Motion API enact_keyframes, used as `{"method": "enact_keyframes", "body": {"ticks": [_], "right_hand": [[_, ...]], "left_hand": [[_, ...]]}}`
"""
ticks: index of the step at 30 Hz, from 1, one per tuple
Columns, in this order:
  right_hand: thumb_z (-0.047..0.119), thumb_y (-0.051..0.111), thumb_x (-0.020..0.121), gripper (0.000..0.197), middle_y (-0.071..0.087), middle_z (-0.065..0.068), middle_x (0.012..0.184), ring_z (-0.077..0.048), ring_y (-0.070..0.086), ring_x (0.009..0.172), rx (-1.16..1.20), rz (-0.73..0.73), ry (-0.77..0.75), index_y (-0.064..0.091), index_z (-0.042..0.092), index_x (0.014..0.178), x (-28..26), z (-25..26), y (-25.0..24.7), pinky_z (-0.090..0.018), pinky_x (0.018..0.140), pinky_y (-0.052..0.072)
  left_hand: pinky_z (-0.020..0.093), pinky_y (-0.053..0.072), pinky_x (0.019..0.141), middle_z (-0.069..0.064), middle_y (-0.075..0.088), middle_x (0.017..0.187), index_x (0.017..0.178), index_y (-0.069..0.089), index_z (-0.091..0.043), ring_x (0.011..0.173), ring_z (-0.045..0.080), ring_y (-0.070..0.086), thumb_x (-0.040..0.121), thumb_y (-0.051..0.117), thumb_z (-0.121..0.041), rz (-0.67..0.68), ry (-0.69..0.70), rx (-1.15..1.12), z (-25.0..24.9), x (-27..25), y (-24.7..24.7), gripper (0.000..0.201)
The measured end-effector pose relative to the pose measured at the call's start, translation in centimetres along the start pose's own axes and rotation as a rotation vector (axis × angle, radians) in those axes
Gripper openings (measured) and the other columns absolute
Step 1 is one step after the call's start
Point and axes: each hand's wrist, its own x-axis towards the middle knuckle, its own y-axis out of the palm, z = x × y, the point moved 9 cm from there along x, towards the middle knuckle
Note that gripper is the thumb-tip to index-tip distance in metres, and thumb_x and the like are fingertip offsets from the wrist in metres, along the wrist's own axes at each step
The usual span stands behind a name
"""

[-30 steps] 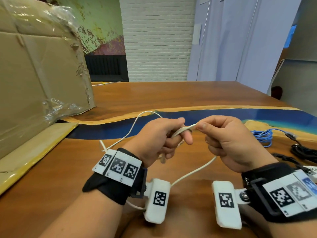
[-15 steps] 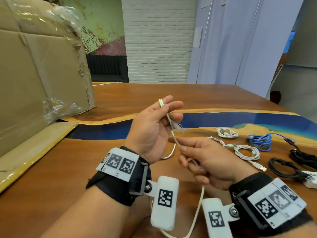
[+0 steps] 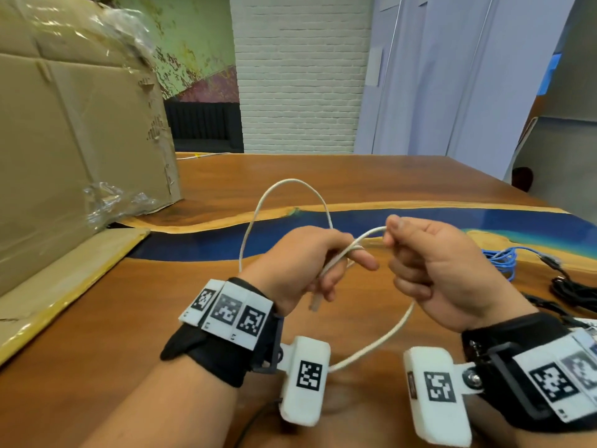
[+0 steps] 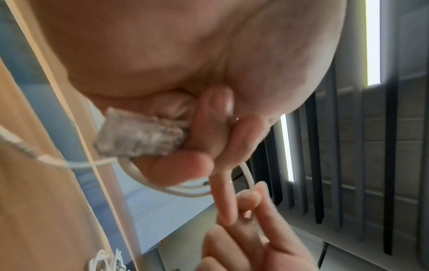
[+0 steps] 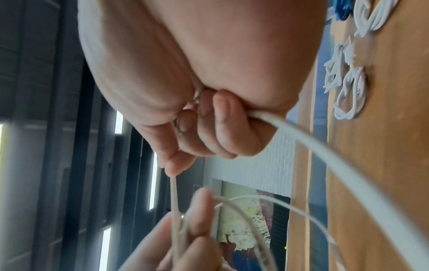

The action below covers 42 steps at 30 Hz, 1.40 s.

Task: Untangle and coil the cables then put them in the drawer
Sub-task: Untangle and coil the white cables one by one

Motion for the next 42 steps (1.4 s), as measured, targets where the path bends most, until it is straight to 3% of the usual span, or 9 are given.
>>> {"method": "enact_keyframes", "body": {"ticks": [7,12,17,20,23,28,32,38,42], "right_hand": [[0.027,0.062,0.096,0.021,0.035,0.002,0.059,-0.007,0.021,0.043,0.003,-0.022,0.036,0.076,0.017,0.084,0.6,-1.6,-0.3,-0.016,0.035,0.020],[0.012,0.050,0.106,0.026,0.050,-0.003,0.067,-0.005,0.022,0.040,-0.031,0.061,0.192,0.071,0.012,0.120,0.2,-4.1,1.6,-0.013,0.032,0.022],[0.011,0.053,0.105,0.027,0.062,-0.006,0.071,-0.010,0.031,0.038,-0.331,0.229,0.237,0.067,0.017,0.127,-0.9,-5.5,4.4,-0.020,0.032,0.032],[0.019,0.057,0.104,0.022,0.063,-0.003,0.066,-0.017,0.038,0.040,-0.453,0.305,0.194,0.073,0.014,0.117,-1.4,-4.8,5.1,-0.025,0.035,0.038],[0.021,0.059,0.102,0.022,0.055,-0.004,0.060,-0.016,0.038,0.038,-0.396,0.297,0.189,0.077,0.009,0.102,-1.3,-4.2,4.8,-0.024,0.034,0.040],[0.020,0.060,0.095,0.023,0.051,-0.007,0.059,-0.003,0.025,0.030,-0.065,0.216,0.164,0.069,0.007,0.079,-1.0,-2.2,3.5,-0.017,0.028,0.036],[0.025,0.061,0.091,0.021,0.034,0.000,0.056,-0.005,0.021,0.035,0.082,0.031,0.112,0.066,0.008,0.080,-0.1,-1.0,0.3,-0.015,0.029,0.020],[0.034,0.071,0.085,0.025,0.024,0.008,0.050,-0.009,0.018,0.039,0.048,-0.126,0.070,0.057,0.019,0.070,0.6,-1.5,-1.6,-0.023,0.037,0.028],[0.030,0.058,0.100,0.022,0.025,0.004,0.057,-0.007,0.018,0.039,0.035,-0.072,0.114,0.068,0.013,0.090,0.6,-2.5,-0.5,-0.018,0.033,0.022]], "left_hand": [[0.022,0.020,0.042,-0.007,0.016,0.051,0.098,0.075,-0.003,0.044,0.011,0.007,0.099,0.043,-0.029,0.130,0.042,-0.486,-1.1,-0.1,0.5,0.042],[0.019,0.042,0.053,-0.005,0.046,0.067,0.130,0.059,0.004,0.045,0.007,0.030,0.105,0.037,-0.022,0.028,0.191,-0.877,-2.4,0.3,-1.2,0.043],[0.030,0.055,0.084,0.010,0.076,0.111,0.134,0.049,0.001,0.059,0.010,0.047,0.106,0.043,-0.011,-0.305,0.292,-0.716,-1.7,0.5,-4.2,0.031],[0.039,0.053,0.094,0.005,0.071,0.126,0.107,0.078,-0.014,0.068,0.012,0.057,0.103,0.052,-0.011,-0.417,0.238,-0.422,-1.2,0.7,-5.1,0.026],[0.039,0.052,0.090,-0.024,0.075,0.100,0.113,0.070,-0.016,0.072,0.010,0.062,0.106,0.047,-0.012,-0.392,0.178,-0.059,-1.0,0.6,-4.1,0.024],[0.032,0.047,0.062,-0.005,0.071,0.070,0.123,0.064,-0.007,0.058,0.012,0.057,0.101,0.047,-0.010,-0.158,0.060,0.192,0.6,1.3,-1.5,0.027],[0.031,0.038,0.051,0.002,0.045,0.046,0.095,0.076,-0.003,0.049,0.025,0.041,0.097,0.043,-0.020,-0.065,0.050,0.196,0.0,0.5,-1.0,0.037],[0.023,0.025,0.045,-0.006,0.014,0.049,0.086,0.075,-0.004,0.044,0.012,0.010,0.096,0.046,-0.033,0.154,0.068,-0.349,-1.3,-0.4,0.2,0.042],[0.022,0.041,0.053,-0.003,0.050,0.062,0.116,0.067,0.004,0.045,0.009,0.024,0.096,0.043,-0.023,0.173,0.171,-0.684,-2.6,-0.5,0.5,0.041]]}}
